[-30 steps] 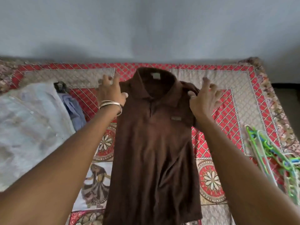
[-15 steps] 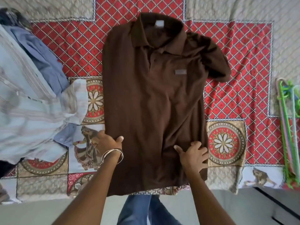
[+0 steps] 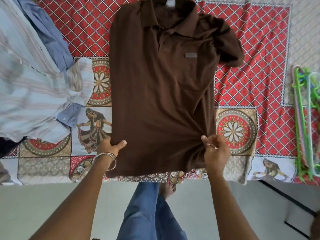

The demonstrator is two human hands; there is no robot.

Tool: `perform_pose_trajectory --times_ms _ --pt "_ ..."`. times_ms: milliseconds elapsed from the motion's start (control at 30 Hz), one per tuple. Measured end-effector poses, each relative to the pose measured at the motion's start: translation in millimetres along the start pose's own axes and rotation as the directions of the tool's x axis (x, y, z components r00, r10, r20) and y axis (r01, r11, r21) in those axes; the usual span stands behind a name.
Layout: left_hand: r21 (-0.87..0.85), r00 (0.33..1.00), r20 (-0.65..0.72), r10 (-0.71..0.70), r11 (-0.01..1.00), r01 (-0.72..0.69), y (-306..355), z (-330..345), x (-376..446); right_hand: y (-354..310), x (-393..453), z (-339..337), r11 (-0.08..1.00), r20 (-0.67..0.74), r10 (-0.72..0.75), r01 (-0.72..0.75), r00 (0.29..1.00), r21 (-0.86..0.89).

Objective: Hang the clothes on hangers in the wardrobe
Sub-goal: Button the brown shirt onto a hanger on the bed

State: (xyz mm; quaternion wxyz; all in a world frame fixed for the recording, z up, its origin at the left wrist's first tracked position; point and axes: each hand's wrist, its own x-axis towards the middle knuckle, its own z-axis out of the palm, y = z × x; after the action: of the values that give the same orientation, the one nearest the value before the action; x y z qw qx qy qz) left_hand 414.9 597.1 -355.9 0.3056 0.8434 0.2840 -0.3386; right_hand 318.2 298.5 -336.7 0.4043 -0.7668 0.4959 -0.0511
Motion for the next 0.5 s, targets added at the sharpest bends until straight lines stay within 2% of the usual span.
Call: perform_pose_trajectory --times_ms 100,200,233,300,333,367,433,500 --pt "-0.203 0.995 -0.096 0.001 0.979 -0.021 -3.4 -0.5 -10.7 -5.5 -3.0 -8.9 0.997 0.025 0.002 -0.004 1.0 0.075" --pt "-0.342 0.996 -0.073 0.051 0.937 -0.073 1.4 1.6 -36.5 -17.0 -4.8 -26.3 0.968 0.113 0.093 -0.116 0.989 0.222" --pt "-0.363 0.995 -0.081 0.061 0.928 -0.087 3.5 -0.5 -39.8 -22.8 -2.8 -31.7 0.936 0.164 0.128 -0.174 0.978 0.307" --pt "-0.424 0.992 -0.098 0.081 0.898 -0.115 0.8 -6.8 -45.3 -31.3 -3.5 -49.0 0.757 0.327 0.154 -0.324 0.932 0.567" --pt "-0.432 0.992 -0.09 0.088 0.894 -0.118 -3.0 -10.2 -47.4 -31.1 -4.9 -60.2 0.675 0.404 0.133 -0.381 0.905 0.631" --pt "-0.366 0.994 -0.071 0.082 0.925 -0.103 -9.3 -12.0 -43.7 -26.7 -4.7 -67.2 0.662 0.486 0.126 -0.438 0.865 0.608" --pt "-0.01 0.996 -0.014 0.088 0.996 -0.088 -21.0 -17.4 -44.6 -5.7 -14.2 -77.4 0.756 0.582 0.223 -0.516 0.782 0.402" --pt "0.322 0.998 -0.007 0.062 0.945 -0.057 -28.7 -18.0 -45.3 29.7 -23.1 -72.8 0.851 0.492 0.429 -0.522 0.757 0.06"
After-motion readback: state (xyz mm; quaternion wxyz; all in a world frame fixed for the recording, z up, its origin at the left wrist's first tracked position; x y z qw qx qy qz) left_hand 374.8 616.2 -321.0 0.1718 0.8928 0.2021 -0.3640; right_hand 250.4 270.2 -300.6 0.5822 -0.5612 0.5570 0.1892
